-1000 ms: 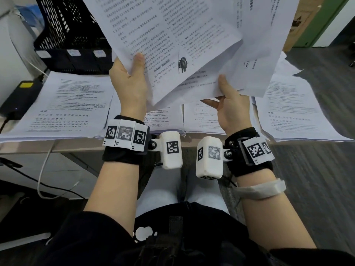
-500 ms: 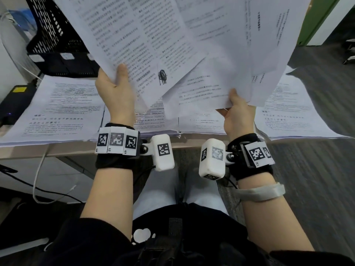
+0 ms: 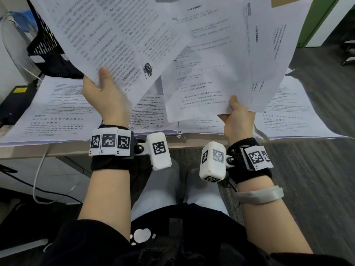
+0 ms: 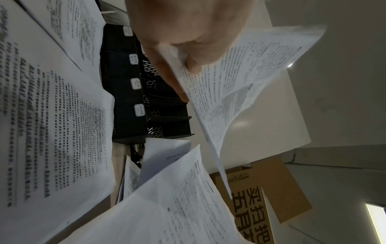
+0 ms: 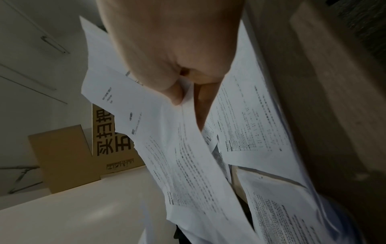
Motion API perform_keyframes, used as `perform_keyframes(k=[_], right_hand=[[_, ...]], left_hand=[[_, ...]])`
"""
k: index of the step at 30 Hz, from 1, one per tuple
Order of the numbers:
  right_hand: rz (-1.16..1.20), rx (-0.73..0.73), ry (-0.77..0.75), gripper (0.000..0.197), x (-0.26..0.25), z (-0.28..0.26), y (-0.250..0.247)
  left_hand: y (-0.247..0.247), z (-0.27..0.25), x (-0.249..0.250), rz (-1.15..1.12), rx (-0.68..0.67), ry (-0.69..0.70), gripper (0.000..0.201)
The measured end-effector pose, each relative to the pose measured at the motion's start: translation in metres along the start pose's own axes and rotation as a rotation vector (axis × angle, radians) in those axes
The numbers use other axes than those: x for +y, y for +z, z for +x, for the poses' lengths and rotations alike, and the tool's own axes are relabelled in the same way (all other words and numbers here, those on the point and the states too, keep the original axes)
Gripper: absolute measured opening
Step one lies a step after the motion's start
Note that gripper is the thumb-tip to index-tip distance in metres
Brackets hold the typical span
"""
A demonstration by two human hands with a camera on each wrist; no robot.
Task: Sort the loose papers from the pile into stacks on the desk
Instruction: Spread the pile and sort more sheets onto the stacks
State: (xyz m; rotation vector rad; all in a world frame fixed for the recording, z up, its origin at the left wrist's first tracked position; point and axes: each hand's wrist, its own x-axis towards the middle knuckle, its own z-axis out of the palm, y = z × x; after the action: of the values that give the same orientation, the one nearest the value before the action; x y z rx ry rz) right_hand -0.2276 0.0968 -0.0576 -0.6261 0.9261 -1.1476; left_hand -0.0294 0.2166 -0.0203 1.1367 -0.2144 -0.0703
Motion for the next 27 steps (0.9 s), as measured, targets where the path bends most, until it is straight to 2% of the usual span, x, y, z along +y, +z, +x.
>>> perform_keyframes(k=[2,6,9,15,18,22,25,26,27], right_hand=[[0.001,-0.020,0.009,0.035,-0.001,0.000,-0.002],[0.042,-0.089,0.034,0.007,-0.005,-0.001,-0.002],[0.008,-0.129,0.018,0.017,-0.006,-0.001,-0.002],[-0.007,-0.190,-0.056,0.027,-0.010,-0.005,-0.012],[-0.030,-0.197,-0.052,0.018,-0.015,-0.003,-0.021],[-0.049,-0.197,-0.069,0.015,-0.024,-0.002,-0.032],[-0.062,-0.207,-0.098,0.019,-0.032,-0.001,-0.038],[-0.066,-0.200,-0.111,0.025,-0.035,0.000,-0.041],[-0.072,-0.190,-0.122,0.032,-0.039,0.000,-0.043]], left_hand=[[0.002,0.001,0.001,0.006,-0.045,-0.030,0.018],[0.009,-0.003,-0.004,0.096,-0.186,-0.081,0.017],[0.016,-0.013,-0.005,0.125,-0.240,-0.107,0.020],[0.022,-0.025,-0.009,0.181,-0.350,-0.136,0.006],[0.026,-0.030,-0.008,0.137,-0.415,-0.214,0.019],[0.035,-0.037,-0.007,0.089,-0.419,-0.272,0.034],[0.046,-0.044,-0.011,0.064,-0.361,-0.331,0.073],[0.049,-0.046,-0.012,0.059,-0.354,-0.353,0.083],[0.053,-0.049,-0.012,0.051,-0.359,-0.384,0.085]])
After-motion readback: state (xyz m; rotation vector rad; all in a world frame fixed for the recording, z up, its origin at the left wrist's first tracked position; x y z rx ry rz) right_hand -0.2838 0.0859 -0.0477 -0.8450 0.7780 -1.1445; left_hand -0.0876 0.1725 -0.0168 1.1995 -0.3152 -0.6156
